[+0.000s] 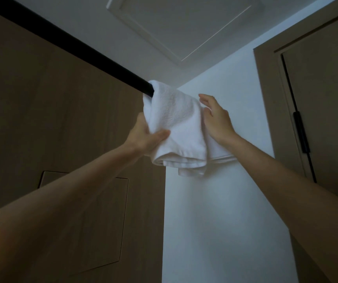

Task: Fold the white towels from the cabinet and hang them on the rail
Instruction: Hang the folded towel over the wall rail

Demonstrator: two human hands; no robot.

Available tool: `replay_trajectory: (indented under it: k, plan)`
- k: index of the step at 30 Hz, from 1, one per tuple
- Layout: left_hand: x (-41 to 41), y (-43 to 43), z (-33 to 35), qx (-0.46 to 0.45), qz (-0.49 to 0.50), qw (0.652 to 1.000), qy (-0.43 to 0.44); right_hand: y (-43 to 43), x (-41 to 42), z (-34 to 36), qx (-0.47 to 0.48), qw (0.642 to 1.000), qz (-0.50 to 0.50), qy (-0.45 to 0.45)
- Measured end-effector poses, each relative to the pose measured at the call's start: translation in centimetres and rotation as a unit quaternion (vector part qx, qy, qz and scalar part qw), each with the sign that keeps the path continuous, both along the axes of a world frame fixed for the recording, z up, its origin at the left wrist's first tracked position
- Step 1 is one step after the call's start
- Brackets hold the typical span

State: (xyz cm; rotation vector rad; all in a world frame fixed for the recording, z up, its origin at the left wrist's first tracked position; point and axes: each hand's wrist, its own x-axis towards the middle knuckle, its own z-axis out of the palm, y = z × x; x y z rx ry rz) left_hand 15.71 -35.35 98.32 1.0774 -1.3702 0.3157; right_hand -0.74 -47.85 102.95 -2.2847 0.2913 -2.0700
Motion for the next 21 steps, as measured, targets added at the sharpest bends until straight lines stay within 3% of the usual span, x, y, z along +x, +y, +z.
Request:
replay_trajectory:
  k: [7,16,21]
  plan:
    - [0.7,0.4,0.4,-0.002,0.023,0.999,-0.045,-1.6,1.5,1.3,0.078,0.995,0.05,0.048]
    - [1.8,1.3,1.5,0.053,0.014,0.998,-0.04,-4.8,1.3,1.7,-0.026,0.996,-0.002,0.09]
    - [1.1,1.9,2.1,0.048,0.023,0.998,-0.022,-6.2,0.7,2.0,0.0,0.993,-0.049,0.107]
